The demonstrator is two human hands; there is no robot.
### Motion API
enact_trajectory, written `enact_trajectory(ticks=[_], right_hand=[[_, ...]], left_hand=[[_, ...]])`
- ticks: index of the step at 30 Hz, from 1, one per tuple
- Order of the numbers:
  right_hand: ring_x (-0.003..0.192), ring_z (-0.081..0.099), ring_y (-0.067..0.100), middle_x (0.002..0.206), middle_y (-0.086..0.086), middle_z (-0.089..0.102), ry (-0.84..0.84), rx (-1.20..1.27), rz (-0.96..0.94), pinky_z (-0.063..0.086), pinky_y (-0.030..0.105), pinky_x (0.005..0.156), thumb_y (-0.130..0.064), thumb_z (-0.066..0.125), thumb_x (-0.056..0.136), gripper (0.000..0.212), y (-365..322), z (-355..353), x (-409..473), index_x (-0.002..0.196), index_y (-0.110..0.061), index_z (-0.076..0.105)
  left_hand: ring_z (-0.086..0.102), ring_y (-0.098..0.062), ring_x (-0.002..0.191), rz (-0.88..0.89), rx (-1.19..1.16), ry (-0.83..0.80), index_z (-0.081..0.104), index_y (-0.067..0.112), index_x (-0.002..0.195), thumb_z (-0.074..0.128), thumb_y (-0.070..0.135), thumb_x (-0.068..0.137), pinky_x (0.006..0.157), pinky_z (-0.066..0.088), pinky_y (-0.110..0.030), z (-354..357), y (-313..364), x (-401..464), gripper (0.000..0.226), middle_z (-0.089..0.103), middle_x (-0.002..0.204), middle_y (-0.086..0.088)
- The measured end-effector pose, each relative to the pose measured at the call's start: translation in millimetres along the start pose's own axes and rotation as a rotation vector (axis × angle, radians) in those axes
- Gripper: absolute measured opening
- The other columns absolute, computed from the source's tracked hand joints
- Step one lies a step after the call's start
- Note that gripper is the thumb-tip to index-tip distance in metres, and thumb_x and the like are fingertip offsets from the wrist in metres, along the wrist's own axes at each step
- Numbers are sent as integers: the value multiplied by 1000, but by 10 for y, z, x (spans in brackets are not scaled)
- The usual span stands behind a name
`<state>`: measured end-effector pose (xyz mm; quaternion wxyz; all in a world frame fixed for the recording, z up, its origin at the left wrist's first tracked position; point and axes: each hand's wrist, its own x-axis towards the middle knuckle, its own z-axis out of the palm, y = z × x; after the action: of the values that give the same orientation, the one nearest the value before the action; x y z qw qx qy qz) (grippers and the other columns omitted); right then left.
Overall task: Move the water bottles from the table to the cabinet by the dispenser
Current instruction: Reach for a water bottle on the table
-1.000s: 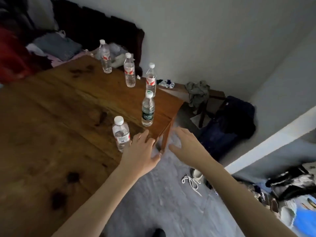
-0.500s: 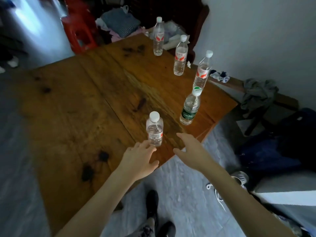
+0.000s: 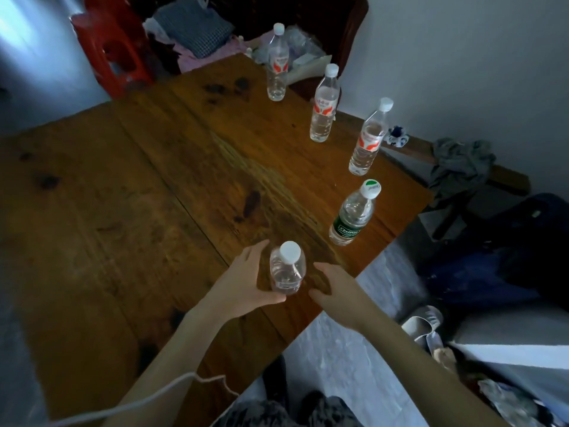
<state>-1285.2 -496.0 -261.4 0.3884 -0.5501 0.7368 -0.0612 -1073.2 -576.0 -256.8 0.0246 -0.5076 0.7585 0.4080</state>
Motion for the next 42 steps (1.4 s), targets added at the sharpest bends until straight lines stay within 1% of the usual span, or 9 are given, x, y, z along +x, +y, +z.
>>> enact_trajectory(ticks=[4, 8, 15, 18, 22, 25, 33, 39, 42], right_hand=[[129, 49, 14, 145, -2, 49, -23, 39, -26, 45, 35, 106, -45, 53, 89, 59, -16, 62, 99, 144, -27, 45], [116, 50, 5, 128, -9, 59, -37, 75, -85, 47, 30, 98, -39, 54, 91, 37, -16, 122, 173, 127, -28, 58], [111, 56, 1, 121, -14, 63, -44, 270, -138, 48, 25, 96, -34, 60, 92, 33, -18, 118, 165, 125, -31, 59], [102, 65, 7, 115, -8, 69, -68, 655, -62, 53, 29, 90, -31, 65, 91, 35, -67, 11, 56, 125, -30, 60], [118, 65, 23, 126, 5, 69, -155, 1183, 28, 52, 46, 100, -8, 60, 91, 37, -70, -251, -153, 128, -16, 63], [123, 61, 30, 130, 15, 66, -194, 1394, 65, 47, 49, 106, -6, 49, 93, 39, -1, -407, -304, 130, -8, 62], [120, 62, 39, 124, 22, 67, 26, 1606, 148, 51, 47, 100, -24, 63, 79, 45, 285, -727, -675, 119, -4, 69], [115, 65, 38, 121, 20, 69, 193, 1616, 156, 51, 47, 100, -23, 57, 93, 38, 685, -964, -1027, 123, -2, 66], [110, 68, 37, 117, 19, 71, 328, 1653, 173, 55, 45, 92, -22, 50, 98, 34, 940, -1043, -1288, 120, -2, 67]], left_hand=[[46, -2, 133, 156, -198, -5, 28, 45, 144, 88, 37, 73, 113, 43, -30, 125, -61, 163, 94, 46, 139, 26], [52, 18, 115, 179, -297, 103, 40, 49, 122, 92, 30, 70, 90, 48, -5, 222, -79, 220, 76, 55, 111, 42], [59, 10, 111, 331, -399, 349, 48, 47, 117, 93, 36, 63, 84, 48, -5, 11, 227, 40, 71, 62, 107, 34], [61, 4, 113, 431, -447, 317, 48, 45, 122, 86, 46, 63, 87, 51, -10, -362, 544, -83, 70, 62, 115, 35], [63, -1, 114, 460, -418, 234, 50, 47, 120, 87, 48, 63, 89, 55, -16, -659, 838, -106, 68, 64, 116, 29], [64, -3, 114, 503, -386, 217, 50, 47, 121, 85, 51, 64, 93, 55, -20, -685, 1027, -104, 67, 65, 116, 27], [62, -4, 118, 629, -344, 165, 48, 49, 125, 82, 57, 65, 95, 56, -22, -478, 1691, -23, 69, 63, 120, 28], [58, 1, 121, 729, -197, 62, 45, 51, 124, 79, 62, 71, 98, 51, -17, -179, 2337, 29, 64, 60, 122, 32], [55, 6, 123, 801, -146, 2, 43, 52, 127, 81, 60, 73, 96, 50, -12, 26, 2693, 27, 66, 58, 124, 37]])
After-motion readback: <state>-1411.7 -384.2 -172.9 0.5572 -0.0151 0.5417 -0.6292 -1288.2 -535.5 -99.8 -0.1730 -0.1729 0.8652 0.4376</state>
